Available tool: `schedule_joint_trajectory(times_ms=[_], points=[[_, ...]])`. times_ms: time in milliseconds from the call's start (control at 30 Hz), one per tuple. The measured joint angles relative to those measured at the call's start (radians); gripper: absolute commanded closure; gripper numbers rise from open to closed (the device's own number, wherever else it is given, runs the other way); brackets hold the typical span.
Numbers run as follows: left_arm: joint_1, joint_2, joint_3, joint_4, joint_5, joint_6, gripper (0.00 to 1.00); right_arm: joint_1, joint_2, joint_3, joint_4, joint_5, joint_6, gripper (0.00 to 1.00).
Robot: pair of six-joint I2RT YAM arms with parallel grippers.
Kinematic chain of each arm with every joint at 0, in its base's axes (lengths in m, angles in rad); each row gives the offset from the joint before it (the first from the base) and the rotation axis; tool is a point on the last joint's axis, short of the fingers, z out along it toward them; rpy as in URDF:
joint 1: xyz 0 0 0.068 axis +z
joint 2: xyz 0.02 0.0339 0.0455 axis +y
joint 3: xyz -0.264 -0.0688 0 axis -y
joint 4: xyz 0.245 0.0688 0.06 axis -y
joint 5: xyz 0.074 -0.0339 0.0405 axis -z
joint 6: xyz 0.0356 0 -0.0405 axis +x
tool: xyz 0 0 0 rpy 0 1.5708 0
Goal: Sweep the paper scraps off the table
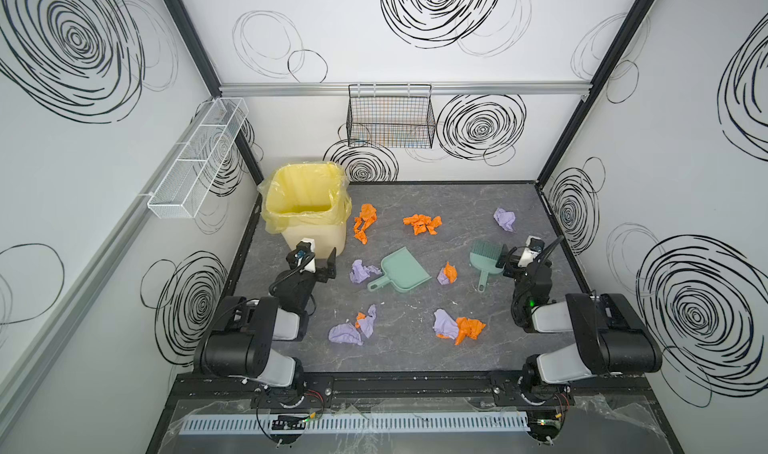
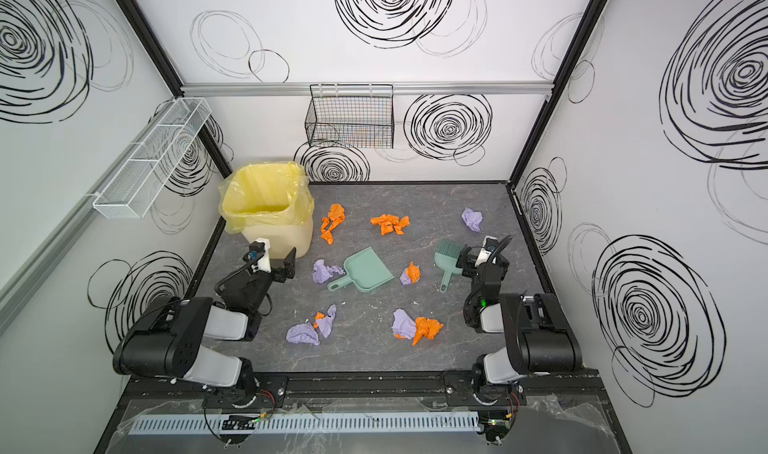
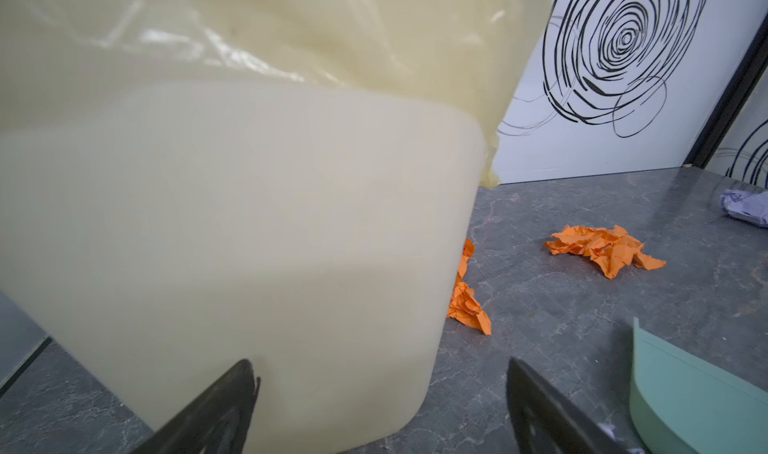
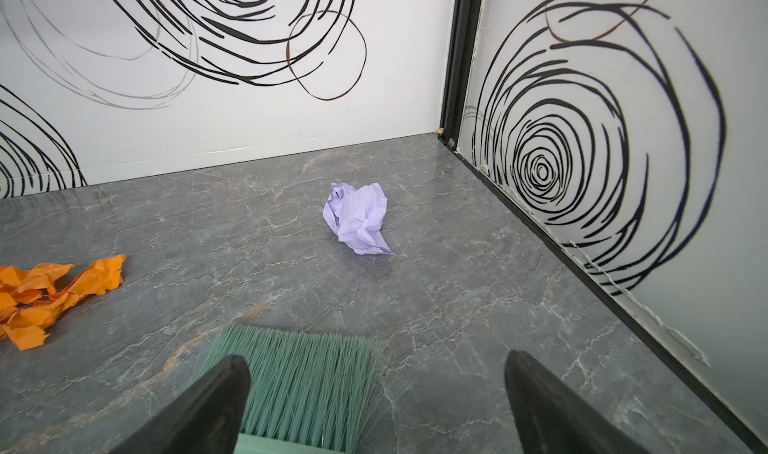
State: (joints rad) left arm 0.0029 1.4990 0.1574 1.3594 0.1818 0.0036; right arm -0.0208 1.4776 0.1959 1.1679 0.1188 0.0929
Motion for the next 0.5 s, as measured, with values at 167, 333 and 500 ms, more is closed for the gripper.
schedule_joint_trajectory(times_ms=[167, 333, 500], points=[[-0.001, 0.000, 0.000, 0.000, 0.001, 0.001, 0.04, 0.000, 0.000, 0.000, 0.000, 0.000, 0.000, 0.00], [-0.003, 0.000, 0.000, 0.000, 0.000, 0.005, 0.04, 0.000, 0.000, 0.000, 0.000, 0.000, 0.000, 0.00], [-0.003, 0.000, 0.000, 0.000, 0.001, 0.008, 0.04, 0.000, 0.000, 0.000, 0.000, 0.000, 0.000, 0.00]])
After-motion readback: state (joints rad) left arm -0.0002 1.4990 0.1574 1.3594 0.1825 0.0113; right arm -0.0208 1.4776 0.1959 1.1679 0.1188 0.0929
